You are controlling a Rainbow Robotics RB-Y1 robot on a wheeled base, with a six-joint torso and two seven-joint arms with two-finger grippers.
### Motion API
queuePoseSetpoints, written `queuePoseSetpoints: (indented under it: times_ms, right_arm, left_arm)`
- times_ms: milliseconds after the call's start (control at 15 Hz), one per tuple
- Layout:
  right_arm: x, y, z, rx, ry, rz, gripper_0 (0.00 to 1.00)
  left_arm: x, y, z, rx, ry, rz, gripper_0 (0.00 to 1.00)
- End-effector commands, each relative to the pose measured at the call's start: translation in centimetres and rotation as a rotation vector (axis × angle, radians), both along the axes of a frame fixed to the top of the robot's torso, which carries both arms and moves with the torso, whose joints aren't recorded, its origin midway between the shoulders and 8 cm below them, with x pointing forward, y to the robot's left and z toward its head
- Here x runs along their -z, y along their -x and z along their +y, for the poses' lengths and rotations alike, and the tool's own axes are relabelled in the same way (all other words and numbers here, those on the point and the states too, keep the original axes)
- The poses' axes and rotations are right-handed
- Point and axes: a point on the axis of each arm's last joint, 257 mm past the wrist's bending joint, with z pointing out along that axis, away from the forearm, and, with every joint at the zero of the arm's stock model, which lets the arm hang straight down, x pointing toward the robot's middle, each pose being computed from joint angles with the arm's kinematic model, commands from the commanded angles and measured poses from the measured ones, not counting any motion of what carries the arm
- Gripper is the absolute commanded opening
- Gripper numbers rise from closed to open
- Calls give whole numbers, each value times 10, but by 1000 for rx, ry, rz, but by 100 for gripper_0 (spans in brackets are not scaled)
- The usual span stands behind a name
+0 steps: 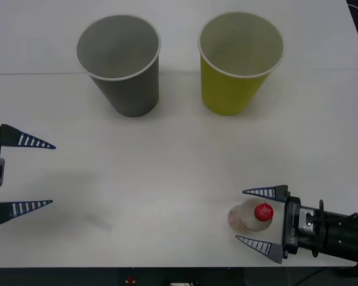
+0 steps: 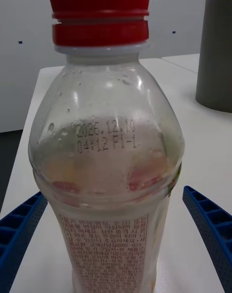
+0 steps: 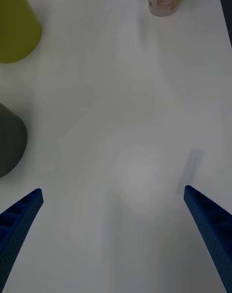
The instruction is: Put the can into the green bin and the plastic bottle into the gray bin
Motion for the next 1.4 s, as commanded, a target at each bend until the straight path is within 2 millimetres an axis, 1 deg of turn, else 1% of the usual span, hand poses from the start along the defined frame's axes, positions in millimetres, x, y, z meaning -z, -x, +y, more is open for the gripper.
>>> queuePoseSetpoints:
  times_ms: [67, 333, 467, 600, 800, 933, 1133, 1400]
  right_arm:
    - [0, 0, 2, 0, -4, 2, 0]
    - [-1, 0, 2, 0, -8, 3, 0]
    - [-4, 0, 3, 0, -22, 6, 0]
    - [-10, -2, 2, 1, -36, 1, 0]
    - [-23, -10, -3, 6, -53, -16, 0]
    - [-35, -12, -4, -8, -52, -11, 0]
    - [-56, -14, -12, -33, -12, 14, 0]
    - [-99, -14, -20, -39, 58, 90, 0]
  left_arm:
    - [0, 0, 0, 0, 0, 0, 100]
    - [0, 0, 0, 0, 0, 0, 100]
    - [0, 0, 0, 0, 0, 0, 100]
    - [0, 0, 0, 0, 0, 0, 100]
    - [0, 0, 0, 0, 0, 0, 100]
    - [0, 0, 0, 0, 0, 0, 100]
    - [0, 0, 0, 0, 0, 0, 100]
    - [0, 0, 0, 0, 0, 0, 100]
